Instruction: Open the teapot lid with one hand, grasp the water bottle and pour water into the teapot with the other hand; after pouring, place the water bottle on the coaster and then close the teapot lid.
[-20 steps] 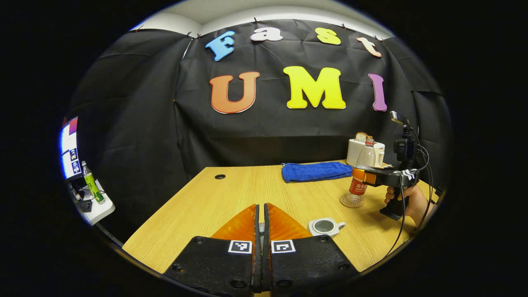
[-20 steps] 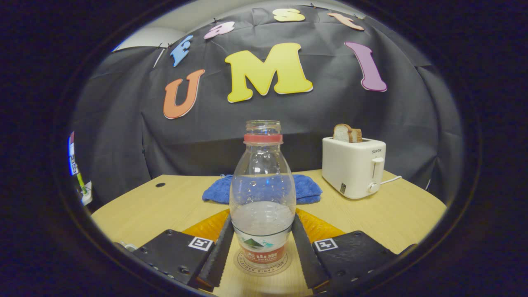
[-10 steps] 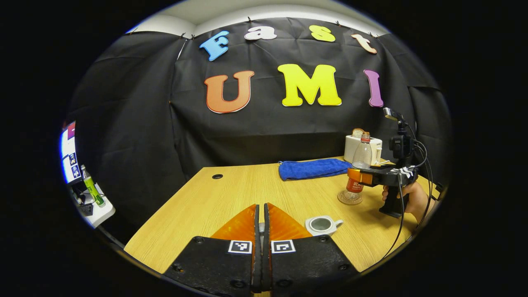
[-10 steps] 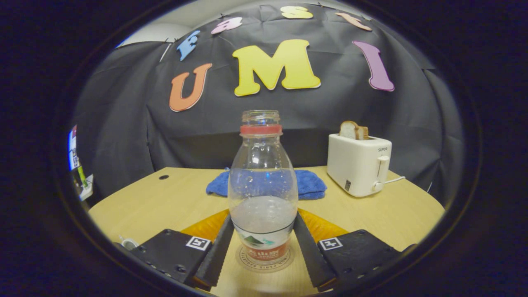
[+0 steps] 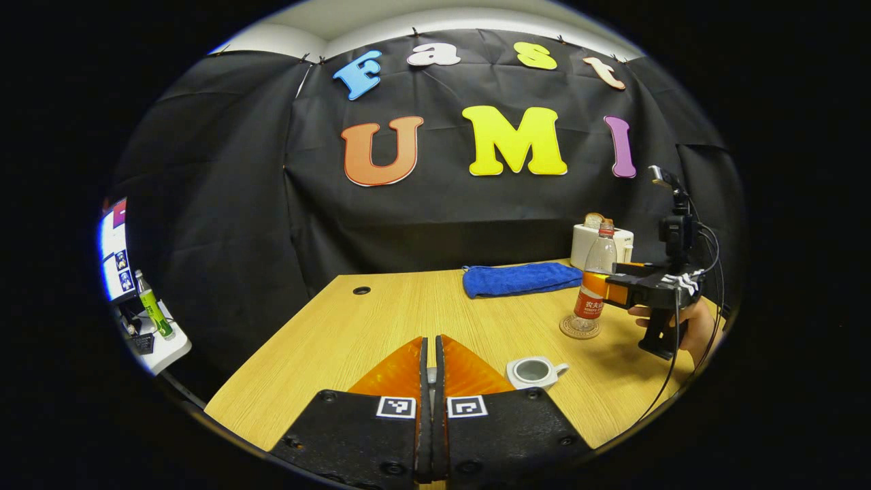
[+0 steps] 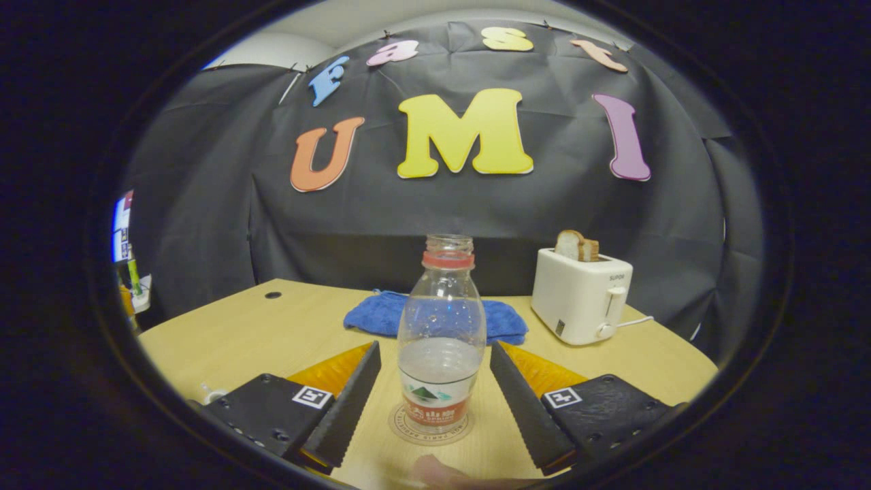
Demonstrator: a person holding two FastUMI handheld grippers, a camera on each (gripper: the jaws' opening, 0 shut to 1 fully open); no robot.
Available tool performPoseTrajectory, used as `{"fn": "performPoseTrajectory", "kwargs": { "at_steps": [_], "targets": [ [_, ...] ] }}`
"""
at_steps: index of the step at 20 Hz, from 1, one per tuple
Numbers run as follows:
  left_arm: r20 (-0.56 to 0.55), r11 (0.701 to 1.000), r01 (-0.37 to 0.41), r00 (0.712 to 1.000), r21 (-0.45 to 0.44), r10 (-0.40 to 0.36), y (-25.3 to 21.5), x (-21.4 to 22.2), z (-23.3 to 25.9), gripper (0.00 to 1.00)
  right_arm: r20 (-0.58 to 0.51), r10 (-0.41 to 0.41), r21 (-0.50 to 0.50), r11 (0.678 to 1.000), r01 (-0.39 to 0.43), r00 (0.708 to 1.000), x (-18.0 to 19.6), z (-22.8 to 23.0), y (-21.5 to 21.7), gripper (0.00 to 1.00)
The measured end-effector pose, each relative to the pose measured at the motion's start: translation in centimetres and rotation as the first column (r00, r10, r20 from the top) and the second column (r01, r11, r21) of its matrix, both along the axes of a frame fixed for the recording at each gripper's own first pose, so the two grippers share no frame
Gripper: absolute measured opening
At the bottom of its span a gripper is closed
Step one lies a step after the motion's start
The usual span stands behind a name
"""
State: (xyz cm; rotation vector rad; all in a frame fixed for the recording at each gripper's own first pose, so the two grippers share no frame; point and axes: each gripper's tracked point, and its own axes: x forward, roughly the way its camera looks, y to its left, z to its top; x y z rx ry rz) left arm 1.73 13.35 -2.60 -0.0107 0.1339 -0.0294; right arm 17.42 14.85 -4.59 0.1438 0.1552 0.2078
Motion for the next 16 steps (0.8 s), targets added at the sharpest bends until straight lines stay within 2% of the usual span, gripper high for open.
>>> {"fn": "performPoseTrajectory", "kwargs": {
  "at_steps": [6,13,16],
  "targets": [
    [0.011,1.000,0.005,1.000,-0.011,-0.005,-1.2,0.4,0.1,0.03,0.016,-0.040,-0.013,0.999,0.040,0.999,-4.0,0.7,-2.1,0.96],
    [0.018,1.000,0.022,1.000,-0.004,-0.022,-4.2,1.5,-0.3,0.04,0.044,0.005,-0.059,0.998,-0.002,0.999,-8.1,0.5,-3.5,0.95],
    [-0.022,0.999,0.037,0.999,-0.006,-0.037,-6.0,2.5,-2.1,0.04,0.063,0.002,-0.045,0.999,0.001,0.998,-9.3,0.7,-4.6,0.94]
  ]
}}
